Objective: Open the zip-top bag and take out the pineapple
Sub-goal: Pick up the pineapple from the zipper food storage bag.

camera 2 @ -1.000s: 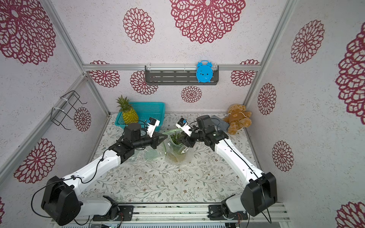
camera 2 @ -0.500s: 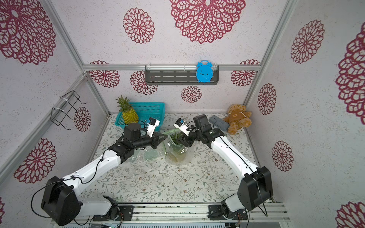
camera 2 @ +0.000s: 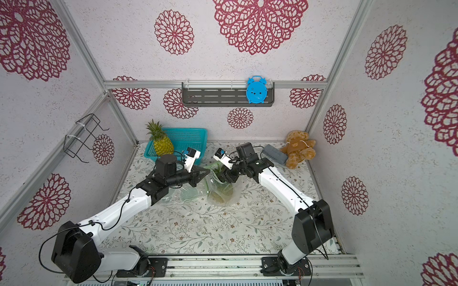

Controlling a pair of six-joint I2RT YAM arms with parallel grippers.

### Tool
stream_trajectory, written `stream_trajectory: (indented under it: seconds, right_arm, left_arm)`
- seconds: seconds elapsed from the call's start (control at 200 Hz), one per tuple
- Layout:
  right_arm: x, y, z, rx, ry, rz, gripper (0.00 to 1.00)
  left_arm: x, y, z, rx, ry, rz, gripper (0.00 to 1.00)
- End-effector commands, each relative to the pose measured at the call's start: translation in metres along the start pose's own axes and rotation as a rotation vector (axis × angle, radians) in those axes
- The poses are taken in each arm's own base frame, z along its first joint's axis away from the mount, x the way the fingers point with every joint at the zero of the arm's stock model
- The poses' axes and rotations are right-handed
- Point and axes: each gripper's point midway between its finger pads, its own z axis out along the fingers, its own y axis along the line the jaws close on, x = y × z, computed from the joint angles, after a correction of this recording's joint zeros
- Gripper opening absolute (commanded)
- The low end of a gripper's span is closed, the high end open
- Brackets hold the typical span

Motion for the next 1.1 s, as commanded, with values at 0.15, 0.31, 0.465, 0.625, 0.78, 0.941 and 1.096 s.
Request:
stream_trajectory:
  seconds: [0.15,0.31,0.465,0.625,0.78,0.941,1.096]
  right_arm:
    - [0.045,0.000,0.017,0.024,0.190,0.035,0.54]
    - [0.051,-0.001,0.017,0.036,0.216,0.046,0.24]
    - [0.038,-0.004,0.011,0.068,0.159,0.061,0.04]
    - [0.010,-0.011,-0.004,0.128,0.040,0.085,0.00]
    - [-0.025,-0.016,-0.027,0.184,-0.113,0.099,0.00]
    - [-0.063,-0.018,-0.059,0.242,-0.316,0.090,0.00]
    - [-0.093,-0.018,-0.092,0.282,-0.453,0.102,0.00]
  left_arm:
    - [0.003,-0.004,0.000,0.010,0.013,0.011,0.00]
    - [0.000,-0.005,-0.003,0.006,0.003,0.012,0.00]
    - [-0.005,-0.006,-0.009,-0.008,-0.020,0.015,0.00]
    - [-0.018,-0.007,-0.021,-0.037,-0.072,0.018,0.08]
    - [-0.033,0.004,-0.039,-0.118,-0.148,-0.022,0.23]
    - [-0.046,0.029,-0.063,-0.252,-0.229,-0.134,0.31]
    - [-0.050,0.057,-0.088,-0.381,-0.293,-0.258,0.38]
